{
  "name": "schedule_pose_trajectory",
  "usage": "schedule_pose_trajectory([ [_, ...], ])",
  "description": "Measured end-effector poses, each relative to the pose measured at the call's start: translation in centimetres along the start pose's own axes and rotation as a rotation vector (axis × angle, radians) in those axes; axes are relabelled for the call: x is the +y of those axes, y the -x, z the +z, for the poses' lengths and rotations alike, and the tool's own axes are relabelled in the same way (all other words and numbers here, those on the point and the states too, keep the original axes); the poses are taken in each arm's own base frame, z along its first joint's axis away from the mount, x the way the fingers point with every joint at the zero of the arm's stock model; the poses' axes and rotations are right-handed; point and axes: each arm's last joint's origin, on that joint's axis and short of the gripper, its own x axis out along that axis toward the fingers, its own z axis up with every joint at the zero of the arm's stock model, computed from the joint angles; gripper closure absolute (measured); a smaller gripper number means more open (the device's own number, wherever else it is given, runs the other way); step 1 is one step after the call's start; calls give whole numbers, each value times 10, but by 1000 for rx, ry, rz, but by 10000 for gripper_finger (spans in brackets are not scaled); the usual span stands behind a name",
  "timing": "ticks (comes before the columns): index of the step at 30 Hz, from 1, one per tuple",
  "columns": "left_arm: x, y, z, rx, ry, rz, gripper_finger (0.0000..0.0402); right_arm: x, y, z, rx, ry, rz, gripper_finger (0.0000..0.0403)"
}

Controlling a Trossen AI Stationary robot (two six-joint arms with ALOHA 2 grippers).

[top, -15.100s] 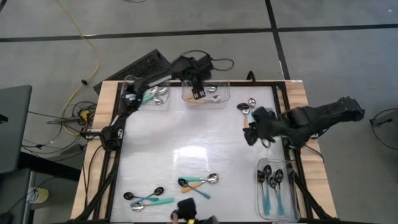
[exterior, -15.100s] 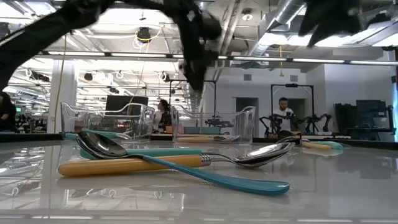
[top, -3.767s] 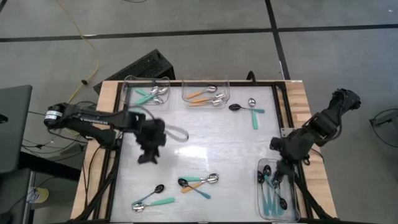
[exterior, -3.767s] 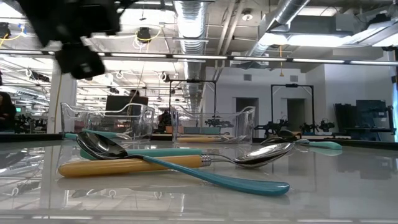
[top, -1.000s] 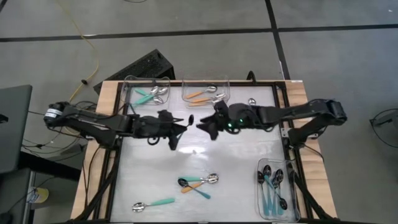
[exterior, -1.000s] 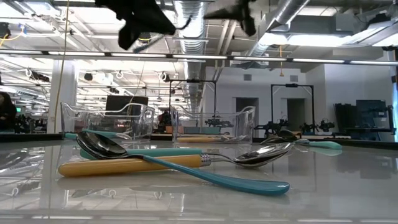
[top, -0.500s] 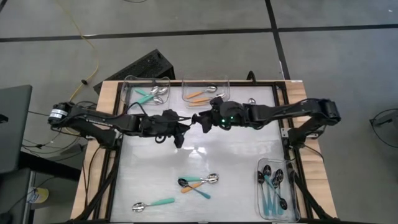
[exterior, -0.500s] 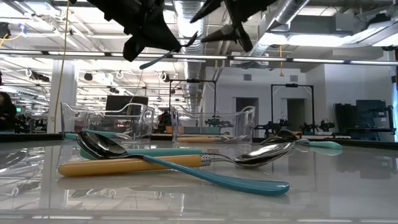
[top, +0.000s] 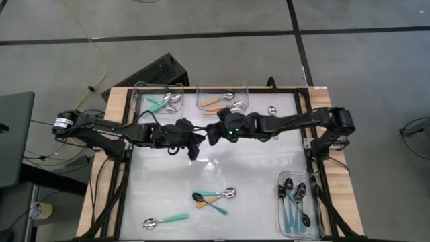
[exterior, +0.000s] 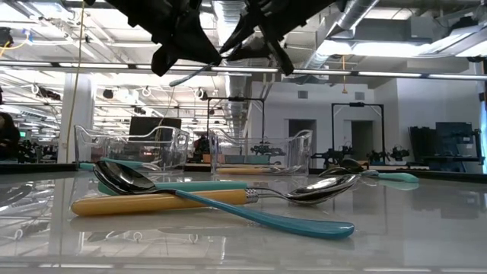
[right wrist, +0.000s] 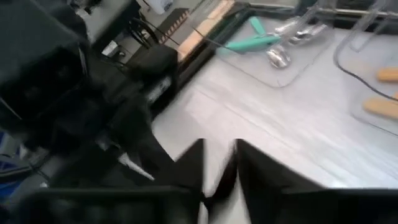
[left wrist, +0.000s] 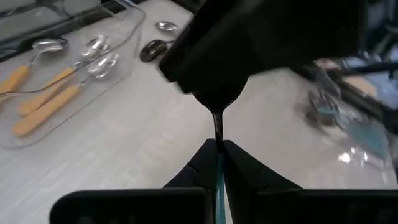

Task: Sort silverware by color (type)
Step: Put the blue spoon into the bottom transparent bin

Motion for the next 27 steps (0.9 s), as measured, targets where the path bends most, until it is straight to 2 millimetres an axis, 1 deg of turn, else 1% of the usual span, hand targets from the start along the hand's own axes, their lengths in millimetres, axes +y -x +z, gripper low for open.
schedule_pose_trajectory([
  [1, -1, 0, -1, 15, -21, -22, 394, 1, 0, -1, 10, 3, 8, 350],
  [2, -1, 0, -1, 28, -37, -46, 386, 1, 0, -1, 22, 10, 13, 366],
  [5, -3, 0, -1, 43, -46, -89, 344, 4, 1, 0, 31, -2, 42, 366],
  [7, -3, 2, 0, 38, -50, -94, 309, 3, 8, 6, 56, -5, 64, 366],
  [9, -2, 7, 3, 21, -47, -95, 273, 2, 18, 14, 70, -2, 78, 366],
  [11, -1, 13, 7, -6, -40, -79, 239, -3, 34, 22, 111, 25, 65, 366],
  [15, 4, 36, 18, -60, -16, -101, 186, -14, 75, 40, 197, 81, 48, 366],
  [18, 9, 55, 23, -79, -4, -111, 166, -21, 111, 50, 263, 115, 79, 366],
  [20, 12, 66, 27, -102, 8, -124, 161, -25, 137, 55, 301, 125, 109, 366],
  [24, 18, 81, 28, -105, 12, -120, 159, -27, 187, 55, 356, 129, 179, 366],
  [27, 20, 82, 27, -103, 17, -87, 159, -23, 220, 47, 400, 133, 248, 366],
])
